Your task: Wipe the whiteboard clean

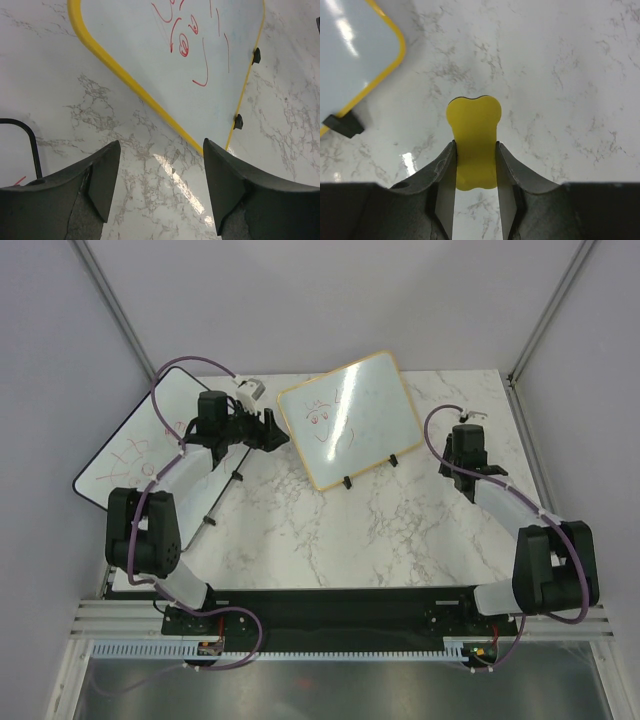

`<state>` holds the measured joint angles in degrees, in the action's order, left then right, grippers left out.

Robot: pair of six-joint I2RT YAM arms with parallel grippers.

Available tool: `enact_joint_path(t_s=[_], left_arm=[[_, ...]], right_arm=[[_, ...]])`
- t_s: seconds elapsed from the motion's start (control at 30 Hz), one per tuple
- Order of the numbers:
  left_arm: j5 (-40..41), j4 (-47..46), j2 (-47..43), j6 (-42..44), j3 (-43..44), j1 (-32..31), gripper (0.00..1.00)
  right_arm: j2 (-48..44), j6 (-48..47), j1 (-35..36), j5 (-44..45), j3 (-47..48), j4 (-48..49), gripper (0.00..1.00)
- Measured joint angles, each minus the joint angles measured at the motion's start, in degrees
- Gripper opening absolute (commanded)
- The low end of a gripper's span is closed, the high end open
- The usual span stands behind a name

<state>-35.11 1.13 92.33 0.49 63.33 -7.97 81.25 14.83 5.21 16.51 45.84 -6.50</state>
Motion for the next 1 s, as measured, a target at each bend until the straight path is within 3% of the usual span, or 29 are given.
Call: enact_joint_path(t_s=[0.17, 0.33, 0.57, 0.83, 0.87, 0.9, 1.0], left_arm=[[-2.7, -3.6, 4.6, -1.4, 0.0, 1.3, 0.81], [-7.4, -8.5, 8.6, -3.7, 0.0, 1.7, 0.82], [-12.7, -12.0, 14.8, -6.2, 3.4, 1.1, 0.71], [-14.4, -12.9, 17.0, -7.1, 6.1, 1.0, 0.71], [-14.6, -13.0, 17.1, -7.1, 6.2, 0.9, 0.66], [-14.8, -13.1, 17.2, -7.1, 6.3, 0.9, 0.25], [-16.6, -12.8, 17.4, -7.6, 6.6, 0.8, 0.12]], right_arm=[[-2.9, -2.5, 4.4, -1.6, 0.0, 3.2, 0.00], [-3.7, -4.6, 6.2, -6.9, 0.2, 6.6, 0.00], [-1.5, -8.8, 10.0, -12.5, 4.2, 11.7, 0.00], [9.3, -13.2, 15.9, -14.3, 14.6, 14.8, 0.00], [11.0, -13.8, 16.4, -14.4, 16.5, 14.7, 0.00], [12.4, -14.3, 16.6, -14.4, 18.1, 14.7, 0.00], [17.9, -16.3, 17.9, -14.2, 24.5, 14.8, 0.00]])
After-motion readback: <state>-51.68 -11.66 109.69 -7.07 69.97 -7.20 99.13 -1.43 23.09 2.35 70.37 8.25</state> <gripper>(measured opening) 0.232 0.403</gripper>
